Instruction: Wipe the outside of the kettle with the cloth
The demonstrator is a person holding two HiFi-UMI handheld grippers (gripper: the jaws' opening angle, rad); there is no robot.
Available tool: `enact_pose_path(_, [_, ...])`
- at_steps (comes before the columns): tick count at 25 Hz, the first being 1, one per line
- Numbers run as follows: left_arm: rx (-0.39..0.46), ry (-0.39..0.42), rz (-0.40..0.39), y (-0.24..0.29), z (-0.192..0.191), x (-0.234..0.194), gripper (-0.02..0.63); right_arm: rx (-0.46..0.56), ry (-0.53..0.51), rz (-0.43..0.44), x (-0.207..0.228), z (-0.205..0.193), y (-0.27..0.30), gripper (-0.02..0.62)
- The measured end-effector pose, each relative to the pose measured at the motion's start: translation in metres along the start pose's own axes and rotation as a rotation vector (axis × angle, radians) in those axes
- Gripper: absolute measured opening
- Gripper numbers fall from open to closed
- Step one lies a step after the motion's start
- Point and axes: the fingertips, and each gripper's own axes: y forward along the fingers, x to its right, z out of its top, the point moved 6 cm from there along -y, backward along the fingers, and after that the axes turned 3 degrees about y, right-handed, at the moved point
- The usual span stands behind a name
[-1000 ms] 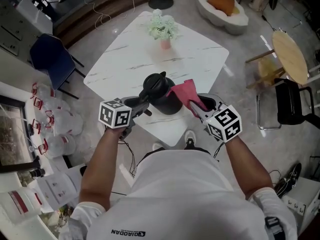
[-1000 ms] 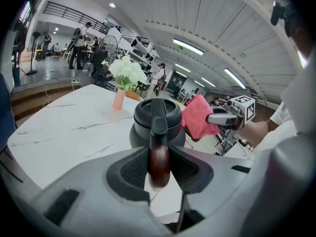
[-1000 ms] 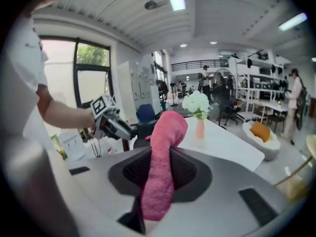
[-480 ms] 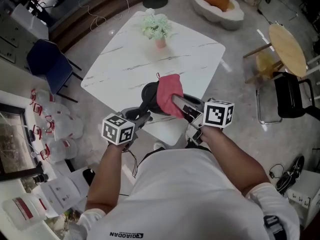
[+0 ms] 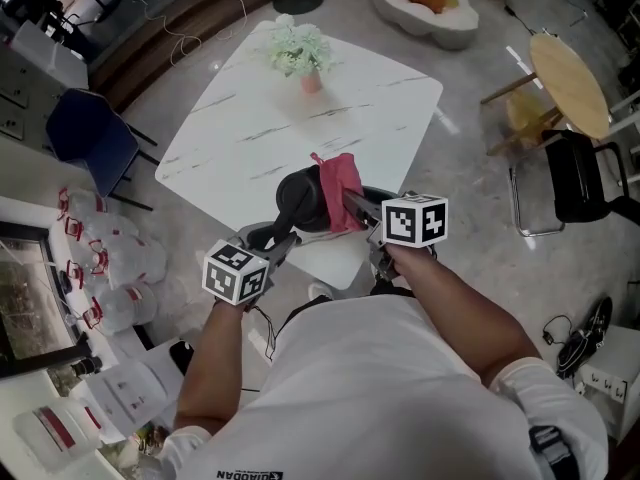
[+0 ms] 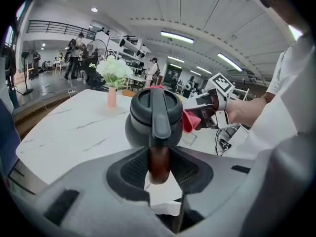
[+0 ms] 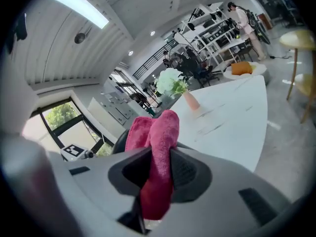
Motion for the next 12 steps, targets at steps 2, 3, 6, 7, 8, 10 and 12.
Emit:
enact_pose_path(2, [0.006,0.004,0.002,0.0,0.0,0.0,0.124,-0.013,0.008,-0.018,0.007,0.0,0.003,0.098])
enact_pose_path(3, [0.007,0.006,0.004,0.0,0.0,0.001,0.124,-0.024,0.012,-0.032,0.011,-0.001,0.004,0.098])
enact_pose_path(6, [0.002,0.007,0.007,-0.002,-0.003,0.002,0.124,-0.058,0.006,-0.081,0.023,-0.007,0.006,0.098])
enact_pose_path(7, [0.0,0.006,0.008,-0.002,-0.005,0.002,0.124,-0.066,0.002,-0.091,0.026,-0.009,0.007,0.098])
enact_pose_path(8, [-0.001,0.005,0.01,-0.003,-0.006,0.002,0.124,-0.073,-0.003,-0.1,0.029,-0.01,0.008,0.098])
enact_pose_path(10, [-0.003,0.001,0.013,-0.003,-0.008,0.002,0.124,-0.084,-0.013,-0.118,0.034,-0.013,0.011,0.098])
enact_pose_path(12, [-0.006,-0.002,0.016,-0.003,-0.009,0.002,0.124,-0.095,-0.024,-0.135,0.04,-0.015,0.013,0.098])
